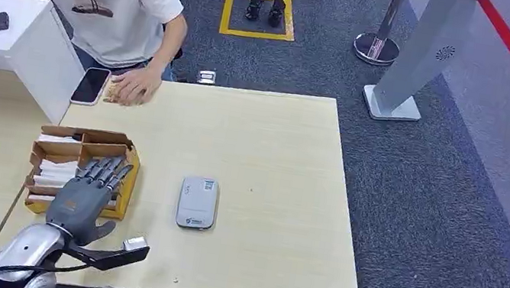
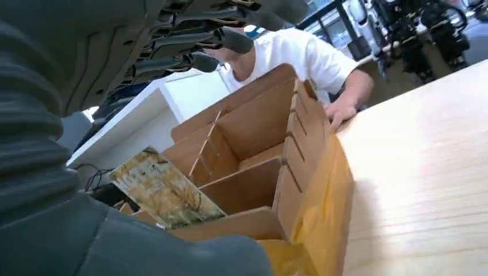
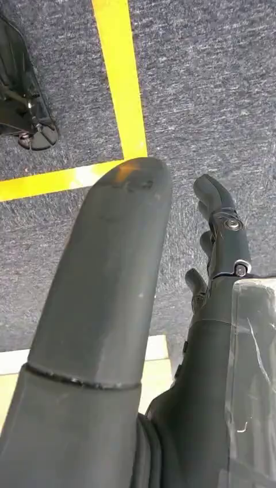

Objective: Pass the card to the sensor for recognition and then transmit it.

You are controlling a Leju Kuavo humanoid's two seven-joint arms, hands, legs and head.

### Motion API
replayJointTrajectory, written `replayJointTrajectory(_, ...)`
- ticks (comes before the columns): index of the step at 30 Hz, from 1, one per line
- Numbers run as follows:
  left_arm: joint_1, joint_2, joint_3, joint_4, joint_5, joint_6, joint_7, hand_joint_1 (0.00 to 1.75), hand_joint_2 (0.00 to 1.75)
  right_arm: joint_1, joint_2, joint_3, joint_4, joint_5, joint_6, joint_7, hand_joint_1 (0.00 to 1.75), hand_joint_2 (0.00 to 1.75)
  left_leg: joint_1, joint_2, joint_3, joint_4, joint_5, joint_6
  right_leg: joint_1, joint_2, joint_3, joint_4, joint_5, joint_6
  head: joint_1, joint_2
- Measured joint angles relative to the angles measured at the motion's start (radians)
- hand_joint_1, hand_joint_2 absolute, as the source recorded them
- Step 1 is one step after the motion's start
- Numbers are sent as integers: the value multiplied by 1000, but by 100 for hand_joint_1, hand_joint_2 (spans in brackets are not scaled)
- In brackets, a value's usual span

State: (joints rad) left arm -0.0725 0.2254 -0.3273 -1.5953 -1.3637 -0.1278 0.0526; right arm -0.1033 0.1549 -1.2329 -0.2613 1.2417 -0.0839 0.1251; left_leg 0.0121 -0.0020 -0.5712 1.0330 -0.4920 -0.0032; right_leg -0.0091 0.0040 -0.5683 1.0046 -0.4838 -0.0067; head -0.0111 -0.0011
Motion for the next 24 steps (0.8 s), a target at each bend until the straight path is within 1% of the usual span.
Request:
replayJointTrajectory(9,4,13,0,-11,-7,5,1,0,175,-1,0,0,0,5,0,0,0,0,0,0,0,0,0,0,0,0,0,0,0,0,0,0)
replayJointTrajectory(24,19,12,2,-26,-10,11,3,0,175,-1,0,0,0,15,5,0,0,0,0,0,0,0,0,0,0,0,0,0,0,0,0,0)
